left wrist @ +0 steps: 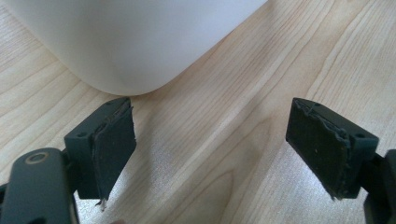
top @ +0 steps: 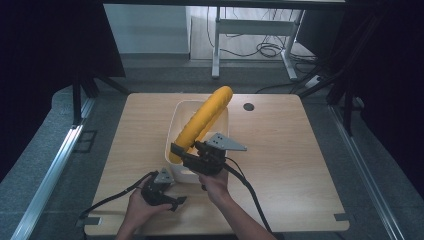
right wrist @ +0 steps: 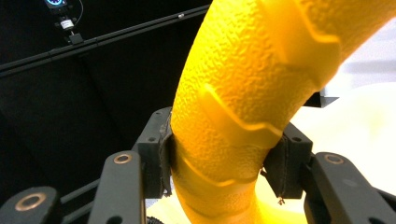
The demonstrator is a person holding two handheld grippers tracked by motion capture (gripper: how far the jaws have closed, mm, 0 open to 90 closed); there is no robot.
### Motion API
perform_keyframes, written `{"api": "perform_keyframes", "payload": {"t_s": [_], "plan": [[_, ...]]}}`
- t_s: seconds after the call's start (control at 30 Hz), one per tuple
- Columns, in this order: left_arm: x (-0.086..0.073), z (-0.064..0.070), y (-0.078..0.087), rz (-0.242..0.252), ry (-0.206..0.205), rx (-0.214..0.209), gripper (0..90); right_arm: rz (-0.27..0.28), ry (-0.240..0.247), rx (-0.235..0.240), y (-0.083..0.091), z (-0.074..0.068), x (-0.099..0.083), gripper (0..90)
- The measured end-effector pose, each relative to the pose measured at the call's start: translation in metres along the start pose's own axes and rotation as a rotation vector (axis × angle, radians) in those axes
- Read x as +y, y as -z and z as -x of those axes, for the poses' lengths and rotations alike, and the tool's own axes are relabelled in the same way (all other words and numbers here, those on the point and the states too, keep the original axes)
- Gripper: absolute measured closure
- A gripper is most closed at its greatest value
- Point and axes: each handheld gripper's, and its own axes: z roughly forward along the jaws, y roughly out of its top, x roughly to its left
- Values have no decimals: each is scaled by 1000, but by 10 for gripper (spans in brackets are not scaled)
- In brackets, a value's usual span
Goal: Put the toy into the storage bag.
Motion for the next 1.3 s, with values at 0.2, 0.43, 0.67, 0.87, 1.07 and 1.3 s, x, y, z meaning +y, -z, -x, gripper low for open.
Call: {"api": "perform_keyframes", "payload": {"t_s": [0.2,0.43,0.67,0.87,1.07,1.3], "plan": [[0,0,-1,-3,0,-3,160,-19,-9,-3,0,1,-2,493],[0,0,-1,-8,-7,-4,160,-33,-49,0,0,5,-6,494],[0,0,-2,-9,-1,-7,160,-45,-45,-2,1,5,-8,495],[-1,0,-3,-15,-5,-8,160,-48,-47,-2,2,5,-8,495],[-1,0,-3,-16,-6,-10,160,-49,-40,-3,3,5,-8,487],[-1,0,-3,-20,-8,-12,160,-55,-36,3,4,6,-8,485]]}}
